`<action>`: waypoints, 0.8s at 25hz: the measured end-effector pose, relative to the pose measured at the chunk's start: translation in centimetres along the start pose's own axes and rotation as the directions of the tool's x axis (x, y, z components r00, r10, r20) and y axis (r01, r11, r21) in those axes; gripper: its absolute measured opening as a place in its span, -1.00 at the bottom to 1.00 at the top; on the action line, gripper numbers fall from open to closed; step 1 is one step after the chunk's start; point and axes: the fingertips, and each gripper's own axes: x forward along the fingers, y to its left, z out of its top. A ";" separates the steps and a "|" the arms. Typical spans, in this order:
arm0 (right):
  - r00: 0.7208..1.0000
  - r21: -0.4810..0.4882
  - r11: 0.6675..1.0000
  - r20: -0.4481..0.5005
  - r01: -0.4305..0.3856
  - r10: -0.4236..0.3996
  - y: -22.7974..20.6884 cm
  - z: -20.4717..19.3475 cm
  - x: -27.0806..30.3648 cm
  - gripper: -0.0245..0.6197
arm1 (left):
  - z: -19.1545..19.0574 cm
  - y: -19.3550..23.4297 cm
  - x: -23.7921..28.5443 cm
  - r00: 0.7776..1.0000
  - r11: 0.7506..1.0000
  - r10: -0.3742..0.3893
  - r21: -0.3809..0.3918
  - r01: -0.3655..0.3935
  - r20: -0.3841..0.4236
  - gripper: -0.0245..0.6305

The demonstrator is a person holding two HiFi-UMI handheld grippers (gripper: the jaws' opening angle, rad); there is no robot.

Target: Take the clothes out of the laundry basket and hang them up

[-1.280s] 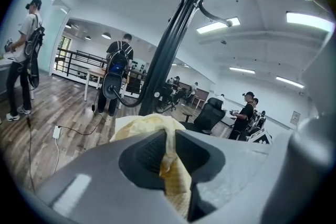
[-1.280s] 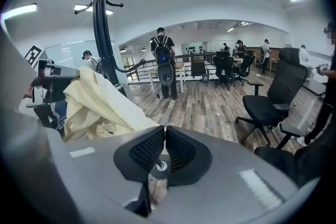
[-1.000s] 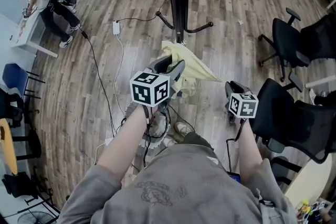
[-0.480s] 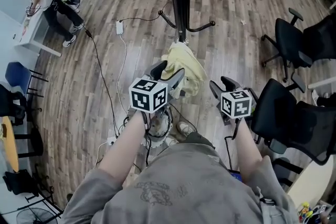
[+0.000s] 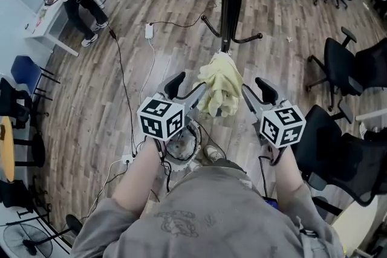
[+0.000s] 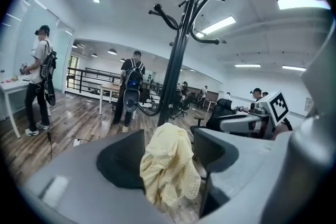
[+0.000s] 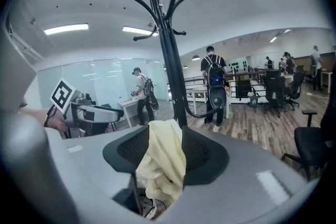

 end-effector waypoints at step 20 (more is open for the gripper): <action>0.926 -0.224 0.914 0.096 -0.337 0.365 15.9 10.3 3.1 -0.25 | 1.7 8.2 -20.5 0.896 0.908 0.418 -0.038 -0.417 0.151 -0.05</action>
